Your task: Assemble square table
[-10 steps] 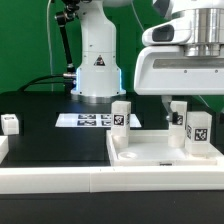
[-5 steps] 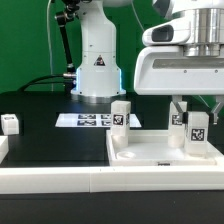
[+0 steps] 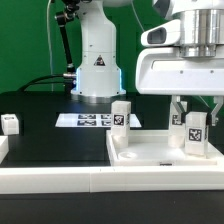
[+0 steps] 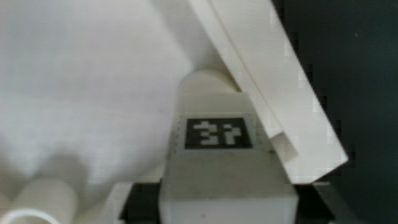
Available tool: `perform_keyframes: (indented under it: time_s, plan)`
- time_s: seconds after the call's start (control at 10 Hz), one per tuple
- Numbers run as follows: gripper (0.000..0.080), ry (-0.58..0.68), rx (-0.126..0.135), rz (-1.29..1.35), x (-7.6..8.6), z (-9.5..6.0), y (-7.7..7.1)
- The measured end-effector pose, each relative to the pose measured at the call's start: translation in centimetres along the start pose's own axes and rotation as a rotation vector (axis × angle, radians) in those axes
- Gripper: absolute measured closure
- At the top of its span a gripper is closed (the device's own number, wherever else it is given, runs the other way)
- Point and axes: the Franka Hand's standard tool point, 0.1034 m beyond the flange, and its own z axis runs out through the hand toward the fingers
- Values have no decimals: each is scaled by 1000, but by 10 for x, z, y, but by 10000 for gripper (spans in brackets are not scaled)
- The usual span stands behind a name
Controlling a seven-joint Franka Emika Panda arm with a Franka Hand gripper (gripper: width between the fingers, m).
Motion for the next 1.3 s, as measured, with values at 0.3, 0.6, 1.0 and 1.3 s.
perform_keyframes:
  time_s: [0.3, 0.6, 1.0, 1.3]
  plan:
    - [509, 12, 5, 350, -2, 0, 1]
    - [509, -3, 16, 689, -4, 0, 0]
    - [509, -19, 9, 1015, -6, 1, -3]
    - [507, -18, 11, 1025, -6, 1, -3]
